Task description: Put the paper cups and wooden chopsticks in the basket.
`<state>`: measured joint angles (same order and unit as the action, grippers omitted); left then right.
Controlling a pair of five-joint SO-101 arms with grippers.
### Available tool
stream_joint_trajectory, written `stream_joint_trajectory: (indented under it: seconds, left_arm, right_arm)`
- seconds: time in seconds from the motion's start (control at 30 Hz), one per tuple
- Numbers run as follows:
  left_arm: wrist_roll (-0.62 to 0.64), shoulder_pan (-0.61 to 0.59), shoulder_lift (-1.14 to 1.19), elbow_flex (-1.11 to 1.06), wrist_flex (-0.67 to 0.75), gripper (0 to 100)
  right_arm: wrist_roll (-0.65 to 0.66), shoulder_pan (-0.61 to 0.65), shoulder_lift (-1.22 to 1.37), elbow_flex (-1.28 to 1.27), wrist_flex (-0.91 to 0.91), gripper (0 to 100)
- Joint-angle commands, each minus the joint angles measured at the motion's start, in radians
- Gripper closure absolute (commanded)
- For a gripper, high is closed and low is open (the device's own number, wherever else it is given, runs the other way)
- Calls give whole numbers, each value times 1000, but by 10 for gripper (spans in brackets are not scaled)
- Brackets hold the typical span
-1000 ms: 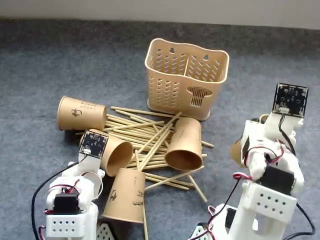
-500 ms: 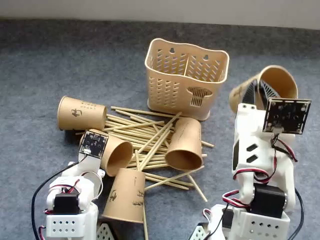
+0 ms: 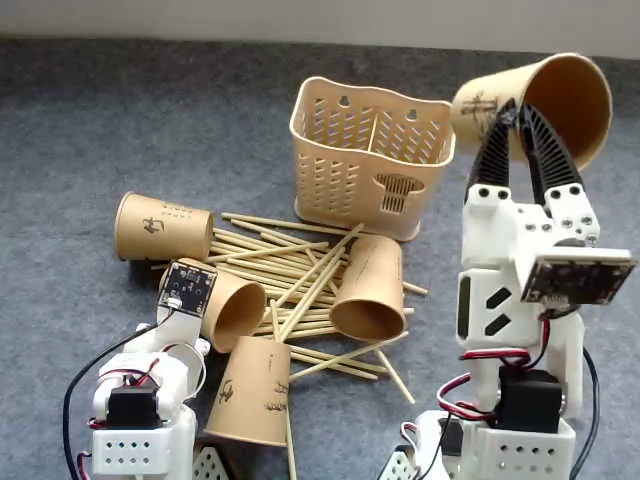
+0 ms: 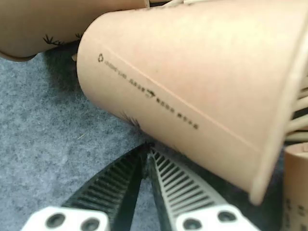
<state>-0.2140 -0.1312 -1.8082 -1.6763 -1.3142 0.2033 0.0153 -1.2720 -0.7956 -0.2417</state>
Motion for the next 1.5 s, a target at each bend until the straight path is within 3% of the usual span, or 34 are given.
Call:
stream_joint_trajectory:
  seconds: [0.0,0.4,0.63,0.73,0.97,1.47]
  left_arm:
    - [-2,-8,-12,-19,-5,993]
    - [-2,-8,-12,-19,-5,993]
    - [-2,-8,-12,-19,-5,993]
    - [-2,-8,-12,-19,-5,993]
    - [-2,-8,-12,-19,-5,993]
    - [-2,-8,-12,-19,-5,993]
  right_arm:
    - [15,10,73,35,94,991]
    - [17,47,423,168,196,991]
    - [18,108,453,173,194,991]
    - [89,145,461,165,191,991]
    - [265,236,453,85,99,991]
    - [353,232,460,88,-107,967]
